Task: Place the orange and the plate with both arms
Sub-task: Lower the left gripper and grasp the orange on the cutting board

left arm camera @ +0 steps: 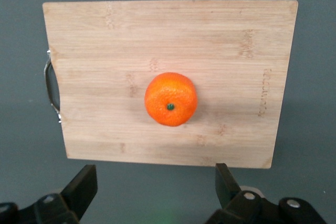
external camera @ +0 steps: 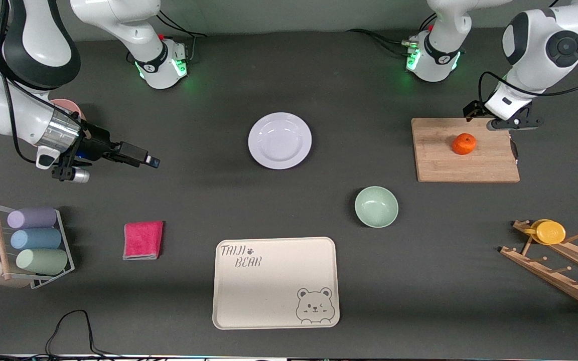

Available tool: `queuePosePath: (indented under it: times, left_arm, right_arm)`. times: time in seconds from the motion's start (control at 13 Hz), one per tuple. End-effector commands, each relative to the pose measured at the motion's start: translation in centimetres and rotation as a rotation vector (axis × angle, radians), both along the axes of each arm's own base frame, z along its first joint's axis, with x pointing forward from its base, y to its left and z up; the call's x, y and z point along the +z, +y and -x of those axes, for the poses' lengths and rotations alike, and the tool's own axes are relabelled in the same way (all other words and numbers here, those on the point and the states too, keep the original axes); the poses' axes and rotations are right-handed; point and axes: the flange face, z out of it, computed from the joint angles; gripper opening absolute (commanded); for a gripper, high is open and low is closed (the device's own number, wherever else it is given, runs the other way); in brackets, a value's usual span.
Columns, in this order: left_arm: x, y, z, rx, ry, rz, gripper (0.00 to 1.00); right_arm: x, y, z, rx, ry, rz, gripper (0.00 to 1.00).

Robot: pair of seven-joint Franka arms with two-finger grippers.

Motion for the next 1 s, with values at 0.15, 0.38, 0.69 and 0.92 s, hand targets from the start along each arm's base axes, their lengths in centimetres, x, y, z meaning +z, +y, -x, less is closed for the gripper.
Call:
queuePosePath:
  times: [0.15, 0.38, 0.69, 0.92]
  left_arm:
    - [-5.5, 1.2, -1.6, 0.009, -0.007, 0.005, 1.0]
    - [-9.0, 0.8, -2.1, -0.004, -0.014, 0.017, 1.0]
    - [-11.1, 0.5, -1.4, -0.006, 0.013, 0.024, 0.99]
    - [-11.5, 0.3, -1.0, 0.028, 0.023, 0.021, 0.99]
  right_arm:
    - [-2.0, -0.6, 0.6, -0.019, -0.049, -0.02, 1.0]
    - [-2.9, -0.5, 0.9, -0.013, -0.054, -0.055, 1.0]
    - [-5.2, -0.5, 1.6, 0.004, -0.077, -0.138, 1.0]
    - [-5.8, -0.5, 1.6, 0.004, -0.067, -0.138, 1.0]
